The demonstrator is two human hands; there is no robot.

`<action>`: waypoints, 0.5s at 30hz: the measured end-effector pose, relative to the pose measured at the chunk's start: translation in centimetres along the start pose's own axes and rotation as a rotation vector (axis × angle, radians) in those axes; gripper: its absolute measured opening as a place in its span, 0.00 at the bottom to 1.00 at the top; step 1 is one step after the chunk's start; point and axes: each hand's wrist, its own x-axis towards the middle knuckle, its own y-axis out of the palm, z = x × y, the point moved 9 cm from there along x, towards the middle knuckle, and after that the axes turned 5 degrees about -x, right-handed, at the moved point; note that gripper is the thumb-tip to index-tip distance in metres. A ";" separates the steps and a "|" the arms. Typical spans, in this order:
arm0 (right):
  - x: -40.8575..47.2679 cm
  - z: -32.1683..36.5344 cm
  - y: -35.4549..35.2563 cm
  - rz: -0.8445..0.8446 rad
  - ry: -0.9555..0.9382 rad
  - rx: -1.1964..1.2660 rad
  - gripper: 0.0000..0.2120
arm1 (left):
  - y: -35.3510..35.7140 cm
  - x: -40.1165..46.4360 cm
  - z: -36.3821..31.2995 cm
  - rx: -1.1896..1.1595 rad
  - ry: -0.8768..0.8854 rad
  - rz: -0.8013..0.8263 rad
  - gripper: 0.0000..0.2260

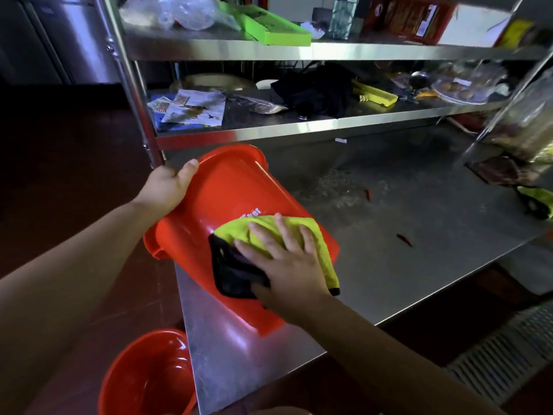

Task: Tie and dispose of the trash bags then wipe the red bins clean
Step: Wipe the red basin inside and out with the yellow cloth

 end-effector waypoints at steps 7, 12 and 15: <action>3.6 -7.4 1.3 0.081 0.461 0.608 0.27 | -4.5 -6.6 6.2 -0.272 -0.038 -0.147 0.23; 5.1 -9.0 3.4 0.196 0.680 0.854 0.13 | -5.1 -9.5 8.5 -0.381 -0.056 -0.145 0.21; 5.3 -7.9 2.8 0.198 0.658 0.838 0.15 | -5.6 -9.8 8.6 -0.428 -0.105 -0.039 0.16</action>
